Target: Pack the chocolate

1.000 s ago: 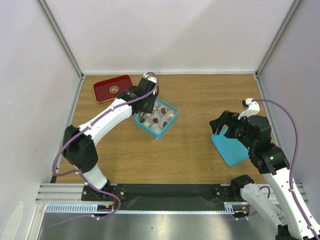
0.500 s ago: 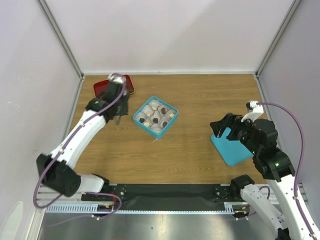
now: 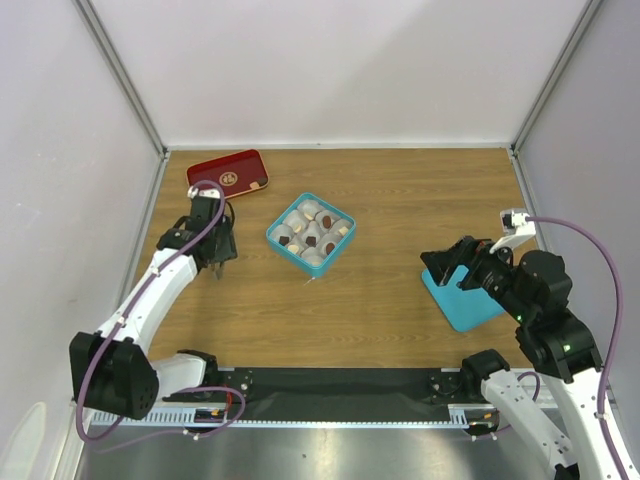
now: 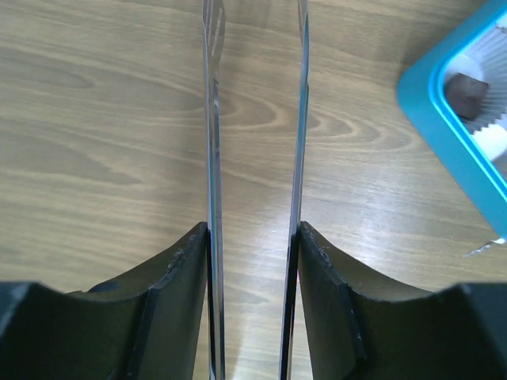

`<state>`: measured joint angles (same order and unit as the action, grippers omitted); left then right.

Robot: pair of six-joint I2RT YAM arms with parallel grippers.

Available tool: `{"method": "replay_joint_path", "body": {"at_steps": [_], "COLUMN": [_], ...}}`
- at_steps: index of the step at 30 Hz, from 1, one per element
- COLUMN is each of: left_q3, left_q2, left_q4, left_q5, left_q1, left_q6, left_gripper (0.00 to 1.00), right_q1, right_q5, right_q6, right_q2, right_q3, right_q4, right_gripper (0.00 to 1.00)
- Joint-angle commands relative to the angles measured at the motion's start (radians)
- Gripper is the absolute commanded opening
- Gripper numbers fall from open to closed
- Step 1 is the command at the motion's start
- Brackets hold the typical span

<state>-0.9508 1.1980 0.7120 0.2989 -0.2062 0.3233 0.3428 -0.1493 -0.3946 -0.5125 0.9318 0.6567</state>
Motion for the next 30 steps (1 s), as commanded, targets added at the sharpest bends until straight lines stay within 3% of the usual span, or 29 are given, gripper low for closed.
{"method": "replay_joint_path", "body": {"at_steps": [1, 9, 30], "left_q3": [0.035, 0.093, -0.005], "left_q2": [-0.040, 0.033, 0.311], "left_q4": [-0.120, -0.143, -0.048], "left_q5": [-0.081, -0.133, -0.009], "left_q1": [0.008, 0.007, 0.010], "left_q6": [-0.004, -0.047, -0.073], "left_gripper": [0.52, 0.55, 0.62], "right_q1": [-0.004, -0.005, -0.004], "right_q5": [-0.041, -0.047, -0.059], "right_q6": [-0.016, -0.010, 0.008], "right_q2": [0.026, 0.051, 0.037], "right_q3": [0.038, 0.025, 0.033], "right_q4": [-0.002, 0.004, 0.020], "right_gripper": [1.00, 1.00, 1.00]}}
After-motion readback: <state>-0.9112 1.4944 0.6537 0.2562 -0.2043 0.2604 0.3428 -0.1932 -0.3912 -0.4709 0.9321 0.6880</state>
